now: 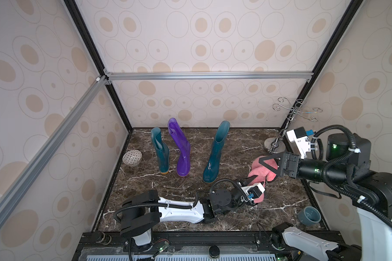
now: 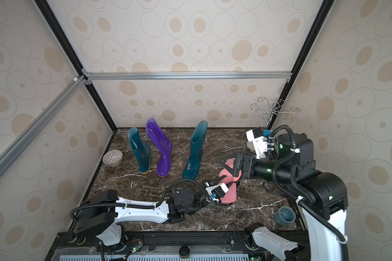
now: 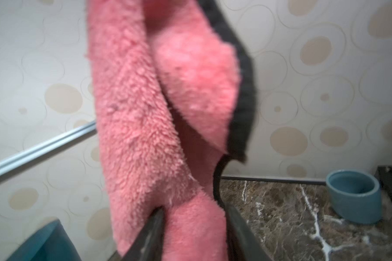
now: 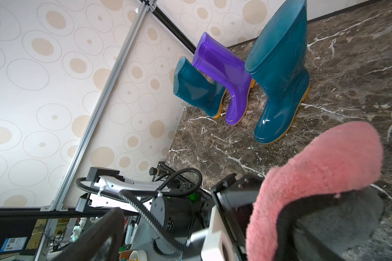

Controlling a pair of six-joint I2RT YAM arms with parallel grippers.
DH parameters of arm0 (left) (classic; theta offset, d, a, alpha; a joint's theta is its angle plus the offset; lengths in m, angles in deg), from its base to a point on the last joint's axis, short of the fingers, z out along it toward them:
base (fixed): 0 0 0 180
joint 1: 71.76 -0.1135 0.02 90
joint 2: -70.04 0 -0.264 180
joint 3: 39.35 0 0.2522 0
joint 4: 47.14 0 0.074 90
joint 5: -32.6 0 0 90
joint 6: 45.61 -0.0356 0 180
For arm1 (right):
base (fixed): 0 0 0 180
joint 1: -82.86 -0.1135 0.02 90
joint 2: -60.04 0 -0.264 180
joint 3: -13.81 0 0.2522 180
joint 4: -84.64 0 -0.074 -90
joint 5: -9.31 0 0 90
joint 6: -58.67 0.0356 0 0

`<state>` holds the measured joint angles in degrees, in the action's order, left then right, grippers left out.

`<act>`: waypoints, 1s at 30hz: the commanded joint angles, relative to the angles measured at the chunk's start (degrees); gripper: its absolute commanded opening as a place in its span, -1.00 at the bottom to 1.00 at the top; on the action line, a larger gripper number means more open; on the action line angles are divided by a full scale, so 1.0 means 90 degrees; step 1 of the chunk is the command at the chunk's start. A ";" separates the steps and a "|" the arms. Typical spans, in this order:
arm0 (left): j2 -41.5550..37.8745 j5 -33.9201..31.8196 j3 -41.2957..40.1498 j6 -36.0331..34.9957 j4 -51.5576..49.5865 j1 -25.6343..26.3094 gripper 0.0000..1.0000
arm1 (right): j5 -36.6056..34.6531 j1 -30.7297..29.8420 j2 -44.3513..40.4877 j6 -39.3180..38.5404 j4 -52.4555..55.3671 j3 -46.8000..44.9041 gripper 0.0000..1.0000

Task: Wipe the rubber boots with a cloth
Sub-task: Adjust the cleaning item.

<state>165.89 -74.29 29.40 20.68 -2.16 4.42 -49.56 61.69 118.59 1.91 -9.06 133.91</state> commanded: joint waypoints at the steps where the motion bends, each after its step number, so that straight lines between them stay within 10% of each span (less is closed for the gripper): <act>1: 0.0092 -0.0520 0.0022 0.0042 0.0699 -0.0012 1.00 | 0.0160 -0.0021 -0.0048 0.0158 -0.0237 -0.0071 1.00; 9: 0.0091 -0.0918 0.0004 -0.0010 0.0764 0.0010 0.91 | 0.0500 -0.0024 -0.0027 0.0293 -0.0514 -0.0293 1.00; 15: 0.0364 -0.1034 0.0473 -0.0101 0.0806 -0.0080 -0.14 | 0.0803 -0.0024 -0.0298 0.0593 -0.0999 -0.0866 1.00; 18: 0.0399 -0.0706 0.0725 0.0029 0.0346 -0.0144 -1.00 | 0.0521 -0.0026 -0.0367 0.0469 -0.0805 -0.0775 1.00; 30: 0.0622 -0.0643 -0.0441 0.1504 -0.0274 -0.0233 -1.00 | -0.2229 -0.0025 0.0365 -0.0817 0.0836 0.0742 1.00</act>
<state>169.98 -79.82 27.82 29.01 -2.42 2.81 -64.24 61.64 120.27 -2.62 -5.43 138.70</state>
